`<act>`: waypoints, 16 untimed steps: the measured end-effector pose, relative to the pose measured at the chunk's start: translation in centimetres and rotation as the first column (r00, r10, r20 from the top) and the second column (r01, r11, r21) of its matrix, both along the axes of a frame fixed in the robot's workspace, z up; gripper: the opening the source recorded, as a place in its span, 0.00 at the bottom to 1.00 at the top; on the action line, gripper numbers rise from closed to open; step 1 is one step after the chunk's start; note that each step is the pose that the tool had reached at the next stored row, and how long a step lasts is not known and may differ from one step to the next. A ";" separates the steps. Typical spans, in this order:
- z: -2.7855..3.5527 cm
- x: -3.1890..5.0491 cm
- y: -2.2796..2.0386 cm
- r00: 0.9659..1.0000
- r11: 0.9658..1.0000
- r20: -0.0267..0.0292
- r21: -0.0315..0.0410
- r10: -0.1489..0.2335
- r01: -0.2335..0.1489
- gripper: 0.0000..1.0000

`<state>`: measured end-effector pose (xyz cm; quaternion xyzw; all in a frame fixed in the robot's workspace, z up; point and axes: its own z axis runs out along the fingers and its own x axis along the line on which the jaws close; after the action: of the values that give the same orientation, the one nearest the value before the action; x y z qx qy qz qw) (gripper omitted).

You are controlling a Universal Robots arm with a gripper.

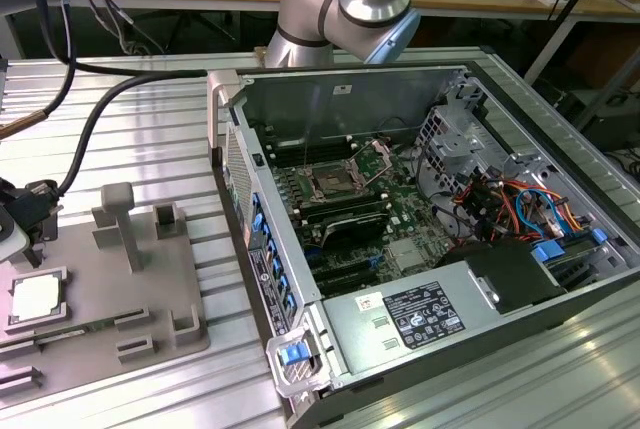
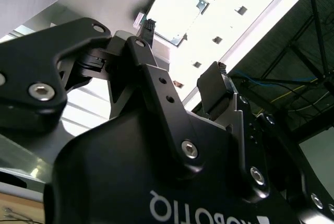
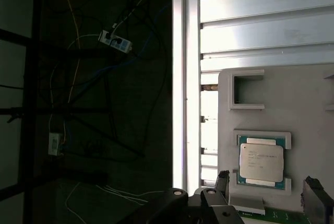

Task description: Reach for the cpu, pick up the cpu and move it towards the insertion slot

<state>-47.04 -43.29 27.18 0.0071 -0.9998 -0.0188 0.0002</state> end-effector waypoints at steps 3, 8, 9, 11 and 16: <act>-0.29 0.00 0.00 1.000 1.000 0.000 0.000 0.000 0.000 0.61; -1.44 0.04 0.00 1.000 1.000 0.000 -0.001 0.000 0.000 0.61; -1.79 0.07 0.01 1.000 1.000 0.000 -0.001 0.000 0.000 0.61; -2.21 0.13 0.00 1.000 1.000 0.000 -0.001 0.000 0.000 0.61; -3.60 0.62 0.01 1.000 1.000 0.000 -0.001 0.000 0.000 0.61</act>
<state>-46.42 -43.28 23.58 0.0071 -0.9998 -0.0184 0.0003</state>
